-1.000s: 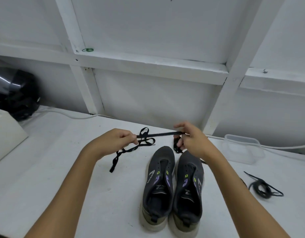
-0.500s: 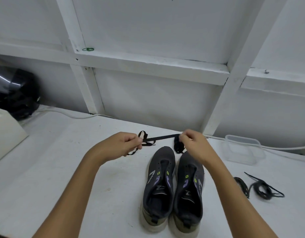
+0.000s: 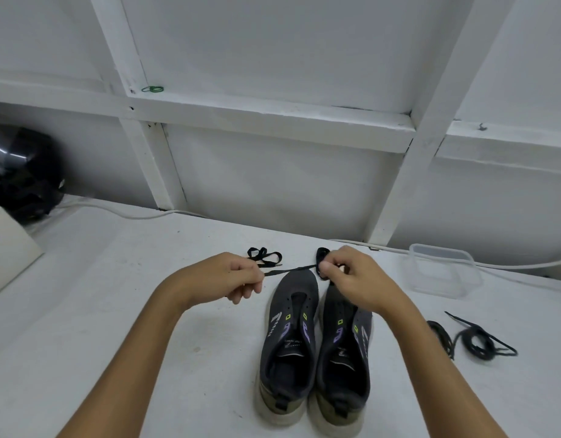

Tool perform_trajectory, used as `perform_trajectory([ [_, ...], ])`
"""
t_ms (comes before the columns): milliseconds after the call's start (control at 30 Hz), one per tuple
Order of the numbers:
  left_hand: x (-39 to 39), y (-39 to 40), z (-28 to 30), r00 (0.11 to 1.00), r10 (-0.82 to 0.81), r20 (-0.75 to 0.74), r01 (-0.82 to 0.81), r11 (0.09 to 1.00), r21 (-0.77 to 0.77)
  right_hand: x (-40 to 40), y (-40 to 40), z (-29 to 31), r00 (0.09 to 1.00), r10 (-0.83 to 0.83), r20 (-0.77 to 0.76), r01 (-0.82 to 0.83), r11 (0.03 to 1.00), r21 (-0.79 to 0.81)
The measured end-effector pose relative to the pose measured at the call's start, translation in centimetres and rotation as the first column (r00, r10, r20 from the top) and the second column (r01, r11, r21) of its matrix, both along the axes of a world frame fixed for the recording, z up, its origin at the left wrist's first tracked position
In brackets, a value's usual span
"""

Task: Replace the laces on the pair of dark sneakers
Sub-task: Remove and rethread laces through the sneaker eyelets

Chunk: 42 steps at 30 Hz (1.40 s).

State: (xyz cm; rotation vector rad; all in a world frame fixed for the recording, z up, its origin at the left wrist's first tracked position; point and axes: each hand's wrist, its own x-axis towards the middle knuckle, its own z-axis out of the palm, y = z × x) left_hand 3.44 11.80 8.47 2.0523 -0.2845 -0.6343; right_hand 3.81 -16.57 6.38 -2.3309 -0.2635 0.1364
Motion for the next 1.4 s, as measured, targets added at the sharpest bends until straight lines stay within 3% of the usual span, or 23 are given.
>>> perform_trajectory([
  [133, -0.3, 0.1, 0.0, 1.0, -0.003, -0.017, 0.004, 0.995, 0.101, -0.2, -0.9, -0.4, 0.998, -0.063, -0.031, 0.06, 0.995, -0.081],
  [267, 0.1, -1.2, 0.2, 0.997, -0.051, -0.056, 0.059, 0.988, 0.145, -0.8, 0.9, 0.6, 0.999, 0.041, -0.027, -0.039, 0.997, 0.071],
  [367, 0.2, -2.5, -0.5, 0.978, -0.046, 0.203, 0.002, 0.978, 0.211, -1.1, 2.1, 2.0, 0.992, 0.119, 0.028, -0.121, 0.99, 0.073],
  [433, 0.0, -3.5, -0.6, 0.936, 0.013, 0.352, -0.037, 0.998, 0.06, -0.9, 2.5, 2.6, 0.987, 0.156, 0.046, -0.158, 0.986, 0.049],
  [500, 0.0, -4.0, -0.8, 0.919, 0.035, 0.392, -0.028, 0.999, -0.025, -0.7, 2.3, 3.0, 0.986, 0.161, 0.049, -0.162, 0.986, 0.026],
  [700, -0.8, -4.4, -0.3, 0.99, 0.01, 0.14, 0.009, 0.991, -0.134, -0.5, 1.8, 2.2, 0.992, 0.122, 0.041, -0.123, 0.991, 0.042],
  [767, -0.8, -3.5, -0.2, 0.993, 0.01, 0.117, 0.003, 0.994, -0.111, -0.3, 0.8, 1.8, 0.997, 0.054, 0.048, -0.056, 0.997, 0.047],
  [933, -1.2, 0.1, 0.3, 0.999, 0.03, 0.026, -0.03, 0.999, -0.019, -0.4, -2.7, 0.6, 0.998, -0.052, -0.029, 0.042, 0.961, -0.275],
  [1067, -1.4, -1.3, 0.8, 0.997, -0.081, -0.018, 0.081, 0.997, 0.013, -1.9, 1.4, 1.2, 0.994, 0.098, -0.053, -0.099, 0.995, -0.017],
  [1200, -1.4, -1.7, 1.2, 0.995, -0.098, 0.028, 0.097, 0.995, 0.025, -2.3, 5.0, 1.8, 0.952, 0.301, -0.059, -0.298, 0.953, 0.053],
  [1300, -1.8, 0.9, 1.3, 0.999, -0.049, -0.015, 0.049, 0.998, 0.029, -1.9, 3.3, 1.8, 0.967, 0.244, -0.08, -0.237, 0.968, 0.084],
  [1400, -2.3, 3.6, 1.1, 0.998, 0.008, -0.056, -0.005, 0.999, 0.048, -1.1, -0.2, 1.2, 0.974, 0.151, -0.168, -0.167, 0.983, -0.082],
])
